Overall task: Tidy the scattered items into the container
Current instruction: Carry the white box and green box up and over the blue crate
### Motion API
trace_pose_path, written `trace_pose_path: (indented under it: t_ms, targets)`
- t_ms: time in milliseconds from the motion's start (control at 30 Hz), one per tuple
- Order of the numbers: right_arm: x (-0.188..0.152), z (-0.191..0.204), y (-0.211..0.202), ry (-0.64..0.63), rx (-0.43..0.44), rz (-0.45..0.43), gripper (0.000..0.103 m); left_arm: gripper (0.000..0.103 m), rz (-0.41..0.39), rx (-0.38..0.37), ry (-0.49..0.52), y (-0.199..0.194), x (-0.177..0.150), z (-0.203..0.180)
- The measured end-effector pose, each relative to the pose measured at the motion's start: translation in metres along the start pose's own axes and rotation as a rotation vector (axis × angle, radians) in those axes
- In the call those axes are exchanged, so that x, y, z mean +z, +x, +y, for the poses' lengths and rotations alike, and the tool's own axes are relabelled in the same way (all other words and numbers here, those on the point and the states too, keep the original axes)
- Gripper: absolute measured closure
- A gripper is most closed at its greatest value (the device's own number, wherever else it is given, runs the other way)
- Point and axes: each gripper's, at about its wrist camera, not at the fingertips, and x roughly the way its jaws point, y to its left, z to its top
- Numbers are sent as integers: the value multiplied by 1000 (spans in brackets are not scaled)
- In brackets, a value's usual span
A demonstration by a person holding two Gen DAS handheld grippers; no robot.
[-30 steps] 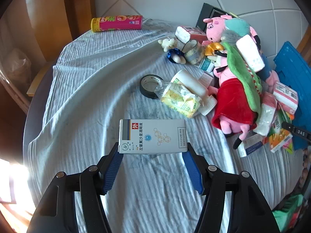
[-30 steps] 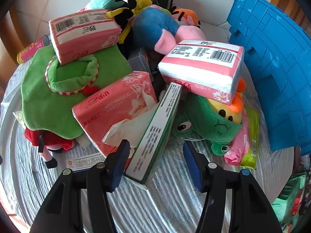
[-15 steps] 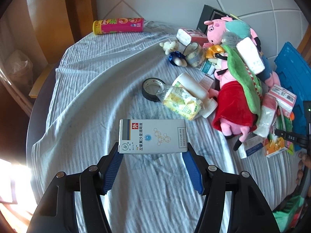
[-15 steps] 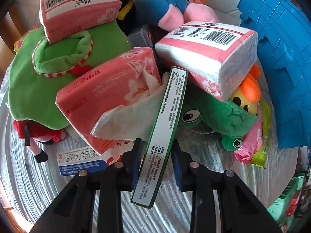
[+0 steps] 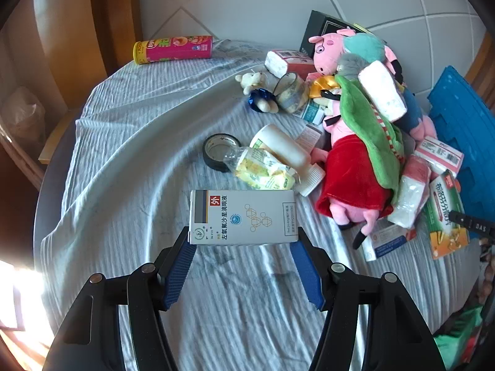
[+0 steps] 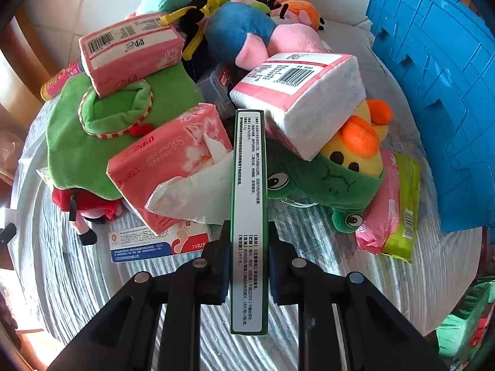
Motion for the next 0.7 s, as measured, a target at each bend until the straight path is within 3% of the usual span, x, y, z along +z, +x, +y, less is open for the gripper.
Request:
trace_pose_path:
  t_ms: [700]
  targets:
    - [9,4,-110,-90,140,-171,84,41,-117,-40,-15,-53,14,-37]
